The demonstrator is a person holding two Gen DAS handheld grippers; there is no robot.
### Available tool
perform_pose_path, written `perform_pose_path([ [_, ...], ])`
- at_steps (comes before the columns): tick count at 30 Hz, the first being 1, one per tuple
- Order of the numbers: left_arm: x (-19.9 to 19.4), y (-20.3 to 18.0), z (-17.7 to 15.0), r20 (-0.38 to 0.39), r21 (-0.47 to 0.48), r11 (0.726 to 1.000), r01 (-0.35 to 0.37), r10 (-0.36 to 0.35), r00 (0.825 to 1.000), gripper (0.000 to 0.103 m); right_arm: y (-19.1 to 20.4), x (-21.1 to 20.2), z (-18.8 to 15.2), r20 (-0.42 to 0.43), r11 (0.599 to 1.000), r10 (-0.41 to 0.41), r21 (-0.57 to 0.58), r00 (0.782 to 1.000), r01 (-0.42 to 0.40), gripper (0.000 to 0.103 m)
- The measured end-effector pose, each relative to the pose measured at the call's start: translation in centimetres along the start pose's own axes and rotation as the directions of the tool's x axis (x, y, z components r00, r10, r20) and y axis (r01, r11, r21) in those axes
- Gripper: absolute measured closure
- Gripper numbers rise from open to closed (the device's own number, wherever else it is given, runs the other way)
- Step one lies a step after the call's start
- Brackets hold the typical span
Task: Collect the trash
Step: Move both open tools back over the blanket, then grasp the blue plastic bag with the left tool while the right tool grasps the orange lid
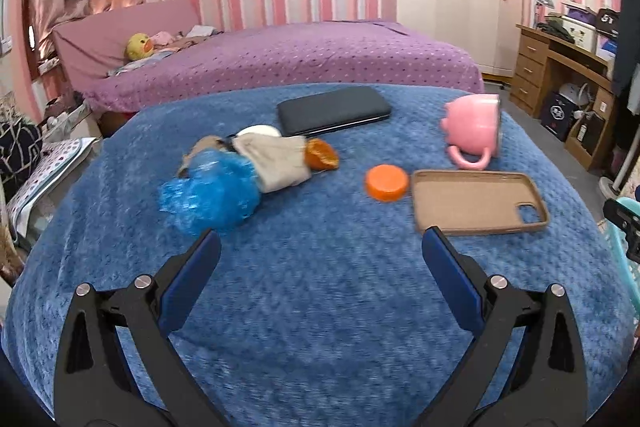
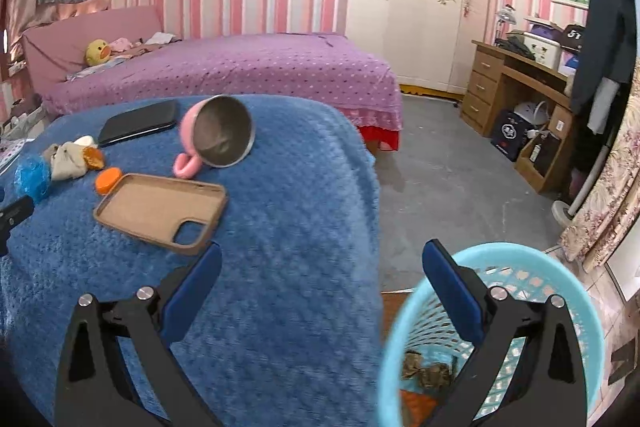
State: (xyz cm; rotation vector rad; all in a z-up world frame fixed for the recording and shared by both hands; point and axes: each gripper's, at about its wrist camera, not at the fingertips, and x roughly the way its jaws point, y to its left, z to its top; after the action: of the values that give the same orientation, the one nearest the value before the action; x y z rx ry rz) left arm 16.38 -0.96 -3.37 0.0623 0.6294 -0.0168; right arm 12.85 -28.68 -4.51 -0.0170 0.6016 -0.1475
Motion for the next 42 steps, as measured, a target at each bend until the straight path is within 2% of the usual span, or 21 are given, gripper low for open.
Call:
perform_pose_path([
  [14, 2.4, 5.6, 0.3, -0.043, -0.052, 0.995, -0.087, 0.085, 0.995, 0.006, 5.4, 1.9, 0.6, -0.017, 1.0, 0.025, -0.017, 1.0, -0.025, 0.005],
  [21, 3.6, 8.3, 1.5, -0.015, -0.045, 0.989, -0.141, 0.141, 0.99, 0.006, 7.3, 3.1, 0.7, -0.056, 0.998, 0.041, -0.043, 0.998, -0.043, 0.005],
  [24, 5.1, 9.8, 1.8, -0.047, -0.086, 0.987, -0.132, 0.129, 0.991, 0.008, 8.2, 3.5, 0.8, -0.063, 0.997, 0.056, -0.057, 0.996, -0.06, 0.005],
  [28, 6.8, 10.5, 2.1, -0.091, -0.145, 0.988, -0.057, 0.044, 0.995, 0.013, 9.5, 4.1, 1.0, -0.072, 0.994, 0.083, -0.068, 0.994, -0.088, 0.005],
  [30, 7.4, 9.9, 2.2, -0.102, -0.133, 0.991, -0.03, 0.016, 0.995, 0.018, 10.0, 4.2, 1.4, -0.07, 0.992, 0.111, -0.054, 0.991, -0.114, 0.005],
  [31, 7.6, 9.4, 2.3, -0.102, -0.113, 0.993, -0.024, 0.012, 0.995, 0.024, 10.3, 4.3, 1.5, -0.069, 0.991, 0.121, -0.05, 0.99, -0.125, 0.005],
  [33, 7.8, 8.4, 2.5, -0.097, -0.066, 0.997, -0.031, 0.024, 0.995, 0.037, 11.3, 4.6, 1.8, -0.069, 0.988, 0.14, -0.056, 0.988, -0.144, 0.005],
  [35, 7.8, 7.8, 2.7, -0.1, -0.033, 0.999, -0.025, 0.022, 0.995, 0.057, 12.7, 4.9, 2.2, -0.065, 0.984, 0.151, -0.083, 0.986, -0.156, 0.005],
  [36, 7.6, 7.8, 2.8, -0.098, -0.024, 1.0, -0.019, 0.016, 0.995, 0.06, 13.4, 5.0, 2.4, -0.064, 0.982, 0.157, -0.095, 0.986, -0.162, 0.005],
  [37, 7.3, 7.9, 3.0, -0.095, -0.017, 1.0, -0.01, 0.009, 0.995, 0.07, 14.0, 5.1, 2.6, -0.062, 0.98, 0.162, -0.107, 0.985, -0.168, 0.005],
  [38, 6.9, 8.2, 3.2, -0.094, -0.013, 1.0, 0.0, -0.001, 0.996, 0.075, 14.8, 5.2, 2.8, -0.059, 0.977, 0.169, -0.124, 0.984, -0.175, 0.005],
  [42, 4.7, 10.7, 3.5, -0.074, -0.038, 0.999, 0.009, -0.012, 0.997, 0.075, 17.8, 5.5, 3.5, -0.05, 0.961, 0.199, -0.185, 0.979, -0.205, 0.005],
])
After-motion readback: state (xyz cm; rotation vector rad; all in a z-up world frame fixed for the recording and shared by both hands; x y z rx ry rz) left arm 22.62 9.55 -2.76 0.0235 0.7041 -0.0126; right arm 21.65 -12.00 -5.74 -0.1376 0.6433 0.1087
